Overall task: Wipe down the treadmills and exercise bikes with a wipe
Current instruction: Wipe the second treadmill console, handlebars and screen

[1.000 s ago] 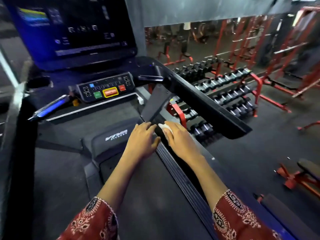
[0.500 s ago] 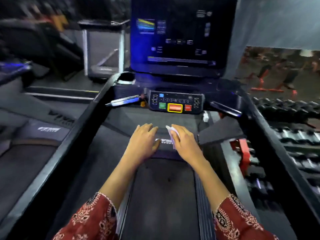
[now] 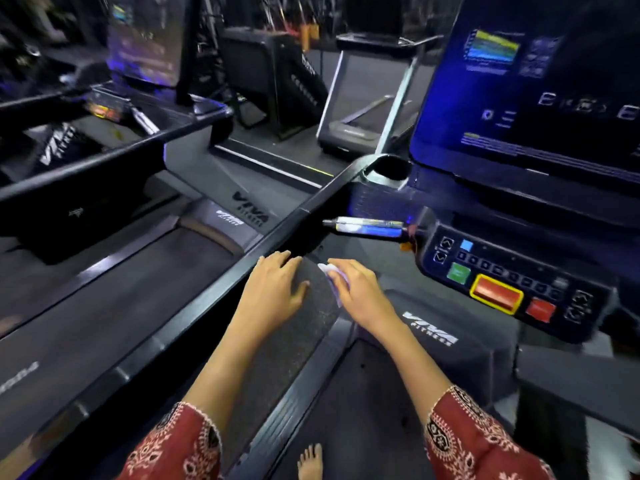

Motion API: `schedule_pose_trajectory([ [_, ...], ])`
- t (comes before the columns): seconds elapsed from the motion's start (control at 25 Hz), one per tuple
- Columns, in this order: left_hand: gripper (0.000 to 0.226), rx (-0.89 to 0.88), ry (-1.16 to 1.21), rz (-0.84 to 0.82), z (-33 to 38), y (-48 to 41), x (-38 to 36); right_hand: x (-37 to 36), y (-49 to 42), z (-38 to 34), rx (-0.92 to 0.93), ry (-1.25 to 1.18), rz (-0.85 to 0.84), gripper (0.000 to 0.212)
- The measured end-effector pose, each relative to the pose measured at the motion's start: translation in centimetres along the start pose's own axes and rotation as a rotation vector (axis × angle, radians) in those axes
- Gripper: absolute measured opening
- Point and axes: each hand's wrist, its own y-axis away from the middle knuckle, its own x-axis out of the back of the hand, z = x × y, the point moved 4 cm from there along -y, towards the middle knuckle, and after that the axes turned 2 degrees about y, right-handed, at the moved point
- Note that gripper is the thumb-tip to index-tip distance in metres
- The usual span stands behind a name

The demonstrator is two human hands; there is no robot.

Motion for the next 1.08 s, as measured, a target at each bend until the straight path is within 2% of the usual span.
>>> schedule_pose_trajectory([
  [0.16,0.043,-0.012,-0.025,0.013,-1.8,-6.7,-0.4,0.6,-7.6,2.0,0.011,-0.023,0.02,0.041],
  [0.32,0.043,0.0,-0.058,-0.015,-4.0,-13.0,-1.4,2.4,-14.9,2.9,0.027,-0.08,0.119,0.024],
  [0.48,0.046,0.068,-0.021,-0.039,-5.8,-18.5,-3.5,3.6,-21.5,4.5,0.093,-0.092,0.121,0.019],
  [0.68,0.046,0.18,0.073,-0.024,-6.4,-25.2,-7.7,4.0,-30.5,8.8,0.07,-0.012,0.174,0.019],
  [0.72,0.046,0.212,0.093,-0.051,-6.4,-26.3,-8.7,3.6,-31.7,9.5,0.076,0.031,0.151,0.021],
  [0.76,0.048,0.235,0.11,-0.096,-6.4,-27.3,-9.6,2.7,-32.6,10.0,0.099,0.113,0.053,0.025],
  [0.84,0.051,0.24,0.155,-0.182,-6.4,-28.8,-11.4,0.2,-32.5,10.9,0.215,0.396,-0.279,0.037],
  [0.88,0.053,0.242,0.19,-0.213,-6.1,-29.2,-12.0,-0.4,-32.3,11.5,0.264,0.532,-0.386,0.043],
  [0.92,0.054,0.266,0.224,-0.231,-6.1,-29.8,-12.6,-0.5,-32.7,12.1,0.276,0.618,-0.429,0.049],
  [1.0,0.051,0.327,0.249,-0.245,-6.2,-30.6,-13.5,0.3,-34.3,13.1,0.234,0.676,-0.388,0.055],
  [1.08,0.051,0.333,0.225,-0.26,-6.1,-31.2,-13.9,0.8,-35.5,14.4,0.175,0.615,-0.335,0.053],
])
